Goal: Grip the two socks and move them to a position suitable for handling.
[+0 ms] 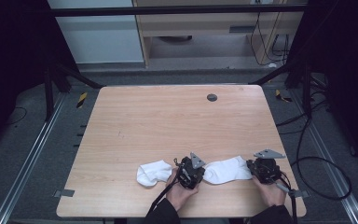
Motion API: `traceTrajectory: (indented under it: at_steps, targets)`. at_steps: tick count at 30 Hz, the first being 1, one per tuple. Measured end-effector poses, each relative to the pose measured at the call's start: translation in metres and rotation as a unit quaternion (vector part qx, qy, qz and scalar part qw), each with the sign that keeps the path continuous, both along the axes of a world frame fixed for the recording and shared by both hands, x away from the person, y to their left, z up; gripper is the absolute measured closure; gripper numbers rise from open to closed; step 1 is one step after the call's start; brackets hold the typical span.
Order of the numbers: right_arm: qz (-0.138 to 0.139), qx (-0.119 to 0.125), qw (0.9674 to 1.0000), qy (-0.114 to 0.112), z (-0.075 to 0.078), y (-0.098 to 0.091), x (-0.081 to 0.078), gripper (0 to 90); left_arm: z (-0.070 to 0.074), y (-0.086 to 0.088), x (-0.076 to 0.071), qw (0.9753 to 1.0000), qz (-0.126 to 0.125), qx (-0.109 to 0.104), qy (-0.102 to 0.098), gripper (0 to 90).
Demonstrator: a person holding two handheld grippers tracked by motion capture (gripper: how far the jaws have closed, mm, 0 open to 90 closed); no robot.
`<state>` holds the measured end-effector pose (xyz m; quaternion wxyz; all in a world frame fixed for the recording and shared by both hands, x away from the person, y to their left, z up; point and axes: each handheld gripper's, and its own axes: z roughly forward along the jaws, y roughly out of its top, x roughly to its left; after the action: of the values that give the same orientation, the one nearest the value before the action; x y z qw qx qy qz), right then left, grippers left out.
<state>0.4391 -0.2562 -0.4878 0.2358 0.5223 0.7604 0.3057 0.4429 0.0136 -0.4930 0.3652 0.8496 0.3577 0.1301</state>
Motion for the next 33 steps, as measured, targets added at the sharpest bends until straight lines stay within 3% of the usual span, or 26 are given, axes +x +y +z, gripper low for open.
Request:
traceTrajectory:
  at_steps: [5, 9, 10, 11, 15, 21, 25, 26, 27, 33]
  targets:
    - [0.003, 0.011, 0.9997, -0.021, 0.005, -0.001, -0.004, 73.7, 0.008, 0.01, 0.002, 0.9997, 0.003, -0.018, -0.014, 66.7]
    - [0.015, 0.022, 0.998, -0.057, 0.013, 0.0, -0.007, 68.1, 0.022, 0.026, 0.003, 0.9993, 0.005, -0.018, -0.032, 59.6]
    - [0.015, 0.022, 0.998, -0.057, 0.013, 0.0, -0.007, 68.1, 0.022, 0.026, 0.003, 0.9993, 0.005, -0.018, -0.032, 57.9]
    - [0.024, 0.031, 0.9967, -0.072, 0.017, 0.003, -0.009, 65.3, 0.03, 0.038, 0.003, 0.9989, 0.008, -0.017, -0.044, 56.1]
    - [0.049, 0.042, 0.9937, -0.092, 0.027, 0.013, -0.013, 60.5, 0.047, 0.067, 0.003, 0.9978, 0.023, -0.023, -0.057, 51.4]
    - [0.08, 0.051, 0.9906, -0.098, 0.037, 0.034, -0.013, 54.4, 0.066, 0.11, -0.001, 0.996, 0.045, -0.027, -0.073, 48.9]
    - [0.1, 0.055, 0.9888, -0.096, 0.042, 0.05, -0.012, 53.0, 0.067, 0.136, -0.007, 0.995, 0.059, -0.023, -0.076, 48.4]
    - [0.1, 0.055, 0.9888, -0.096, 0.042, 0.05, -0.012, 53.0, 0.067, 0.136, -0.007, 0.995, 0.059, -0.023, -0.076, 48.3]
    - [0.112, 0.058, 0.9872, -0.097, 0.044, 0.058, -0.01, 52.4, 0.065, 0.15, -0.011, 0.9944, 0.071, -0.02, -0.076, 48.1]
    - [0.143, 0.065, 0.9832, -0.093, 0.048, 0.085, -0.005, 51.5, 0.052, 0.184, -0.019, 0.9918, 0.108, -0.021, -0.065, 49.1]
